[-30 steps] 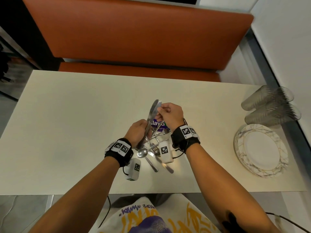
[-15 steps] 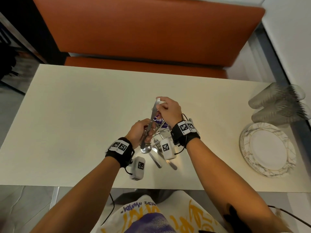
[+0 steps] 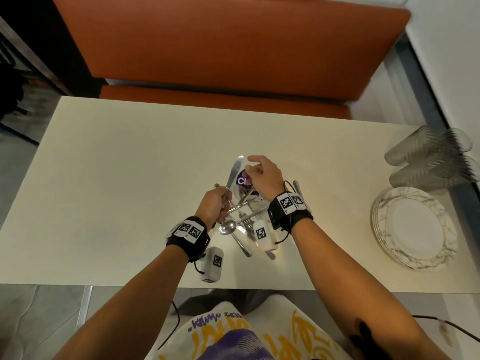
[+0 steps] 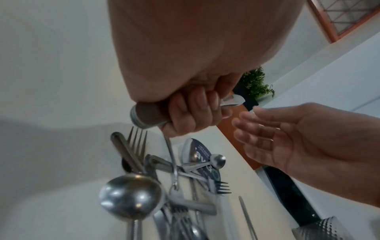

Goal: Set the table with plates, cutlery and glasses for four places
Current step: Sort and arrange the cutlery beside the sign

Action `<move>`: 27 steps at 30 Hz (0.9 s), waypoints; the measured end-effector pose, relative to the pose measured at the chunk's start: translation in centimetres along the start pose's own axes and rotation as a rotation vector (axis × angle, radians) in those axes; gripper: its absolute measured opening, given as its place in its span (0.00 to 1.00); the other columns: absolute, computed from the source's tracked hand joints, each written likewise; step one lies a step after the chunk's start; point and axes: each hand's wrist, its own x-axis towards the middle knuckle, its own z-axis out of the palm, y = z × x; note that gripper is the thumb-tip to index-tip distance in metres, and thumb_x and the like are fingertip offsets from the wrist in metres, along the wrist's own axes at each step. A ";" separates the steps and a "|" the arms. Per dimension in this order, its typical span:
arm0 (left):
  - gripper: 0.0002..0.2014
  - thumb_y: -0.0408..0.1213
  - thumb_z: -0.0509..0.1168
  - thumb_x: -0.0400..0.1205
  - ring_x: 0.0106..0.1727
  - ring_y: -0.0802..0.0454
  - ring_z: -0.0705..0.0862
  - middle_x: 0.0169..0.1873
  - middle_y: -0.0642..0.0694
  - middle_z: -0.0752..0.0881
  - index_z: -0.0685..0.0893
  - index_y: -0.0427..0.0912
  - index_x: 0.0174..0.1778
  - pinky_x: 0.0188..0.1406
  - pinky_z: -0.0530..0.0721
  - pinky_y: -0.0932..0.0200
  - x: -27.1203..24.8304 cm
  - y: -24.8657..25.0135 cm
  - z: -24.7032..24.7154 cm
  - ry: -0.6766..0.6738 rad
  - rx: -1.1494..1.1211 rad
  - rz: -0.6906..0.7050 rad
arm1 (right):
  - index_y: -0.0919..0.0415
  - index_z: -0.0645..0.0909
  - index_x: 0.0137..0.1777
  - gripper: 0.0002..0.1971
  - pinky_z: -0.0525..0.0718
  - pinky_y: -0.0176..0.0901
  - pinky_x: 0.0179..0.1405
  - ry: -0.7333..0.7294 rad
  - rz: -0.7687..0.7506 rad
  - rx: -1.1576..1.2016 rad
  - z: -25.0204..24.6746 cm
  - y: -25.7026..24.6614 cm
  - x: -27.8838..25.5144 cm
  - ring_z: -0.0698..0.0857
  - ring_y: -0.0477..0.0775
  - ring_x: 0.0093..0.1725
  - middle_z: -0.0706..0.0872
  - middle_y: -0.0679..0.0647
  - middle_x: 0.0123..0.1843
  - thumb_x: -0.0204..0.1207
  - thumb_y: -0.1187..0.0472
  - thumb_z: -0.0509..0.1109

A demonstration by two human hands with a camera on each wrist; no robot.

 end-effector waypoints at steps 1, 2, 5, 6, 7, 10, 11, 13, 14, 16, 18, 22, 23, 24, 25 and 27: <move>0.17 0.44 0.52 0.90 0.19 0.55 0.62 0.23 0.52 0.68 0.77 0.43 0.38 0.19 0.62 0.61 0.1 -0.3 -0.2 0.024 0.021 0.002 | 0.50 0.85 0.59 0.08 0.91 0.54 0.56 -0.013 0.010 -0.021 -0.1 0.8 -0.4 0.92 0.53 0.46 0.92 0.51 0.46 0.82 0.58 0.69; 0.17 0.47 0.55 0.90 0.20 0.55 0.65 0.23 0.52 0.71 0.78 0.43 0.40 0.20 0.65 0.61 0.4 -0.8 -0.5 0.051 0.085 0.020 | 0.49 0.86 0.54 0.06 0.91 0.55 0.56 -0.032 0.023 -0.063 -0.1 1.8 -1.1 0.91 0.52 0.47 0.92 0.50 0.46 0.81 0.58 0.70; 0.17 0.54 0.71 0.82 0.31 0.52 0.78 0.32 0.51 0.81 0.78 0.44 0.41 0.33 0.75 0.57 1.2 -3.0 -1.4 0.134 0.513 0.134 | 0.55 0.90 0.48 0.04 0.88 0.49 0.63 -0.145 0.045 -0.288 0.0 5.0 -3.9 0.89 0.49 0.45 0.92 0.50 0.43 0.79 0.60 0.72; 0.18 0.53 0.75 0.78 0.33 0.52 0.79 0.34 0.50 0.82 0.77 0.45 0.40 0.36 0.77 0.55 1.3 -3.9 -1.5 0.144 0.633 0.161 | 0.57 0.90 0.47 0.05 0.87 0.48 0.64 -0.188 0.041 -0.368 0.2 6.1 -5.0 0.88 0.48 0.45 0.92 0.50 0.43 0.79 0.60 0.72; 0.19 0.53 0.78 0.76 0.34 0.51 0.80 0.34 0.50 0.83 0.75 0.47 0.40 0.37 0.79 0.54 1.4 -4.7 -1.5 0.147 0.710 0.181 | 0.57 0.90 0.47 0.05 0.89 0.49 0.61 -0.227 0.041 -0.432 0.7 7.1 -6.0 0.88 0.49 0.45 0.92 0.51 0.44 0.79 0.60 0.72; 0.20 0.54 0.80 0.73 0.37 0.50 0.84 0.36 0.52 0.85 0.75 0.50 0.42 0.37 0.83 0.54 1.3 -6.5 -1.1 0.149 0.888 0.236 | 0.54 0.89 0.49 0.04 0.89 0.52 0.55 -0.298 0.052 -0.567 2.1 9.1 -8.2 0.88 0.53 0.50 0.90 0.50 0.50 0.78 0.58 0.73; 0.19 0.53 0.79 0.74 0.37 0.51 0.84 0.36 0.53 0.84 0.75 0.50 0.43 0.37 0.82 0.54 1.3 -6.7 -0.8 0.155 0.940 0.259 | 0.53 0.89 0.53 0.06 0.88 0.52 0.56 -0.292 0.018 -0.628 2.5 9.5 -8.6 0.86 0.55 0.54 0.88 0.51 0.54 0.78 0.57 0.73; 0.18 0.51 0.78 0.76 0.37 0.51 0.82 0.36 0.54 0.82 0.75 0.49 0.43 0.36 0.78 0.55 1.3 -6.9 -0.4 0.181 1.016 0.294 | 0.53 0.88 0.60 0.11 0.85 0.52 0.58 -0.245 -0.061 -0.737 3.2 10.2 -9.0 0.82 0.57 0.60 0.85 0.52 0.62 0.80 0.55 0.72; 0.16 0.50 0.77 0.77 0.37 0.50 0.82 0.36 0.54 0.82 0.75 0.49 0.43 0.36 0.77 0.55 1.3 -6.8 -0.3 0.193 1.036 0.300 | 0.54 0.88 0.61 0.12 0.84 0.52 0.59 -0.212 -0.088 -0.770 3.4 10.3 -9.0 0.81 0.58 0.62 0.84 0.53 0.65 0.80 0.54 0.72; 0.13 0.47 0.74 0.78 0.38 0.46 0.84 0.35 0.52 0.83 0.75 0.48 0.43 0.37 0.78 0.54 1.5 -6.6 -0.2 0.212 1.063 0.305 | 0.56 0.88 0.61 0.13 0.83 0.54 0.58 -0.168 -0.121 -0.821 3.7 10.5 -8.8 0.81 0.60 0.63 0.85 0.54 0.66 0.80 0.55 0.72; 0.11 0.45 0.71 0.78 0.38 0.44 0.84 0.33 0.52 0.82 0.74 0.50 0.40 0.37 0.78 0.54 1.6 -6.5 -0.5 0.231 1.074 0.312 | 0.56 0.89 0.59 0.12 0.80 0.55 0.59 -0.144 -0.129 -0.885 3.9 10.5 -8.4 0.80 0.61 0.63 0.85 0.55 0.64 0.81 0.56 0.69; 0.09 0.42 0.71 0.76 0.39 0.43 0.84 0.36 0.51 0.83 0.75 0.50 0.42 0.39 0.79 0.54 1.7 -6.1 -1.1 0.243 1.099 0.306 | 0.55 0.87 0.58 0.11 0.76 0.56 0.63 -0.169 -0.123 -0.993 4.2 10.4 -7.9 0.78 0.58 0.64 0.83 0.54 0.63 0.81 0.55 0.66; 0.08 0.42 0.71 0.76 0.40 0.44 0.85 0.37 0.50 0.85 0.77 0.49 0.44 0.40 0.79 0.54 1.7 -6.1 -1.2 0.244 1.105 0.296 | 0.56 0.86 0.58 0.11 0.76 0.57 0.64 -0.180 -0.117 -1.006 4.1 10.3 -7.7 0.78 0.58 0.64 0.82 0.54 0.64 0.80 0.56 0.67; 0.08 0.42 0.71 0.76 0.40 0.44 0.85 0.39 0.50 0.85 0.78 0.48 0.45 0.40 0.79 0.53 1.7 -6.0 -1.3 0.248 1.108 0.286 | 0.56 0.86 0.59 0.11 0.76 0.58 0.64 -0.187 -0.118 -1.020 4.0 10.4 -7.6 0.78 0.58 0.65 0.82 0.55 0.66 0.80 0.56 0.67; 0.08 0.42 0.71 0.76 0.41 0.44 0.85 0.39 0.50 0.85 0.78 0.47 0.45 0.40 0.78 0.53 1.8 -6.1 -1.5 0.257 1.108 0.281 | 0.56 0.85 0.60 0.12 0.76 0.58 0.65 -0.189 -0.125 -1.032 3.9 10.4 -7.5 0.78 0.57 0.65 0.81 0.55 0.67 0.79 0.57 0.68; 0.09 0.43 0.71 0.76 0.41 0.43 0.84 0.41 0.49 0.83 0.78 0.46 0.46 0.40 0.77 0.53 1.8 -6.2 -1.7 0.279 1.102 0.281 | 0.56 0.84 0.61 0.13 0.76 0.59 0.64 -0.190 -0.144 -1.060 3.5 10.5 -7.3 0.78 0.57 0.65 0.81 0.54 0.66 0.79 0.57 0.69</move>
